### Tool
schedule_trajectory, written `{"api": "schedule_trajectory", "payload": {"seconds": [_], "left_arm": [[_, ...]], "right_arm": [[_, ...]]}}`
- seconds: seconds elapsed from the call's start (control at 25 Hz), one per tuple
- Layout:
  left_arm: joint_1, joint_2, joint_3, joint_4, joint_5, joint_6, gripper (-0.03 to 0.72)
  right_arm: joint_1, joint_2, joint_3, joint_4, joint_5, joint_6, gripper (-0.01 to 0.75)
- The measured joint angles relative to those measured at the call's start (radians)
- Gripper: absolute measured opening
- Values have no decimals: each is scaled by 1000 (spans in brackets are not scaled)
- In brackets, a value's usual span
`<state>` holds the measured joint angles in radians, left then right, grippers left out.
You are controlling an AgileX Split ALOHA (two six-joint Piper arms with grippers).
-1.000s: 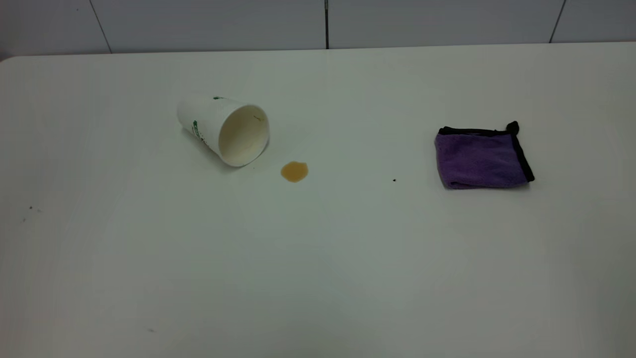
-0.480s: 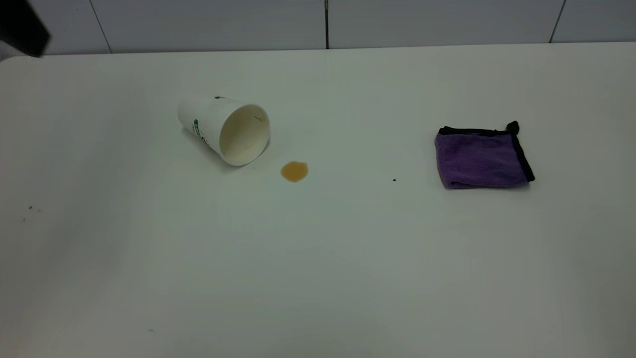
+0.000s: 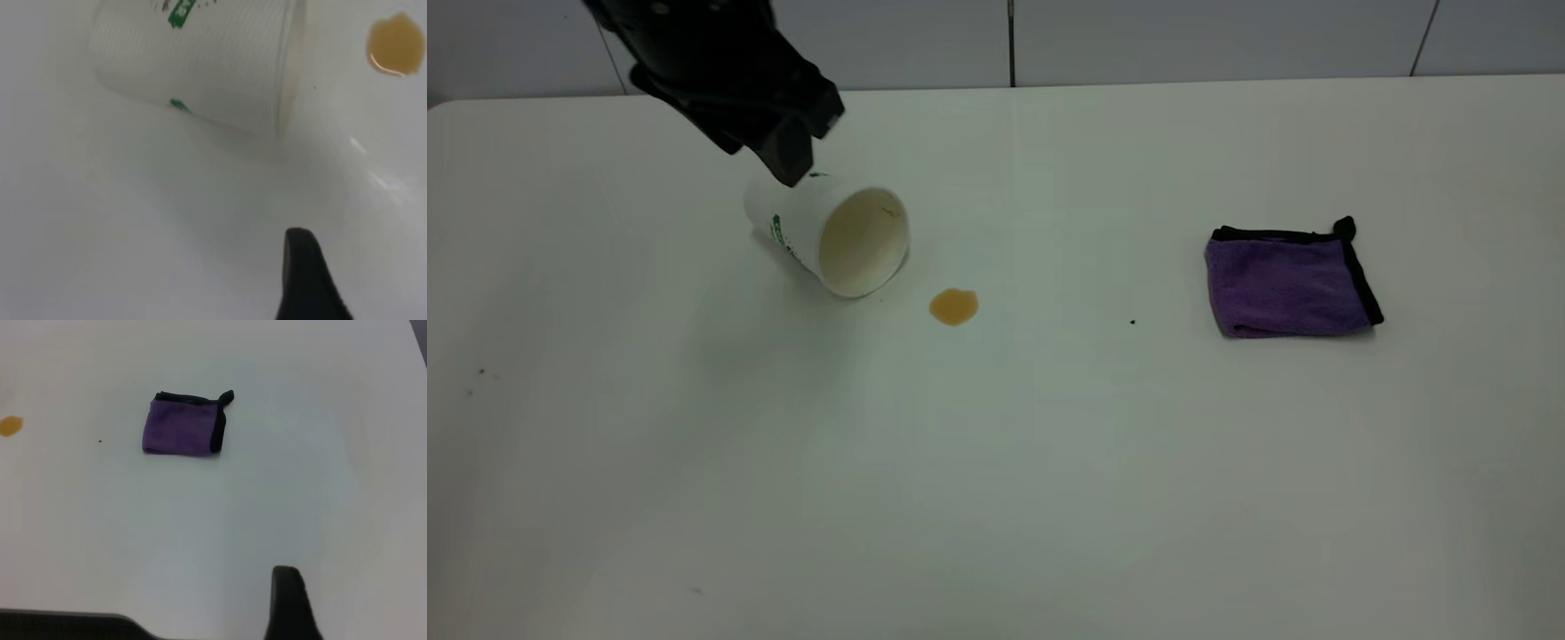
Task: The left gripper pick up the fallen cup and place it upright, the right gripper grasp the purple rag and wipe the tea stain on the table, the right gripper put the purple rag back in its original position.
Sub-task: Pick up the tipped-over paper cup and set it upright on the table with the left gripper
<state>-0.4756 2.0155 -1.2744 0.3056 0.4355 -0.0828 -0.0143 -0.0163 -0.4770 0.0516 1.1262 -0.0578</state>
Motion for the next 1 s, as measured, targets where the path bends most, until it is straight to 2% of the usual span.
{"api": "schedule_trajectory", "payload": {"seconds": [0.16, 0.28, 0.48, 0.68, 0.88, 1.0], "left_arm": [[-51, 156, -134, 238, 10, -231, 470], [-86, 248, -217, 428, 67, -415, 470], [-149, 325, -257, 664, 122, -619, 470], [-173, 333, -260, 742, 161, -765, 470], [-172, 361, -260, 762, 228, -791, 470], [-172, 389, -260, 771, 229, -791, 470]], "right_arm": [[0, 0, 0, 0, 0, 0, 533], [0, 0, 0, 0, 0, 0, 533], [0, 0, 0, 0, 0, 0, 533], [0, 0, 0, 0, 0, 0, 533], [0, 0, 0, 0, 0, 0, 533], [0, 0, 0, 0, 0, 0, 533]]}}
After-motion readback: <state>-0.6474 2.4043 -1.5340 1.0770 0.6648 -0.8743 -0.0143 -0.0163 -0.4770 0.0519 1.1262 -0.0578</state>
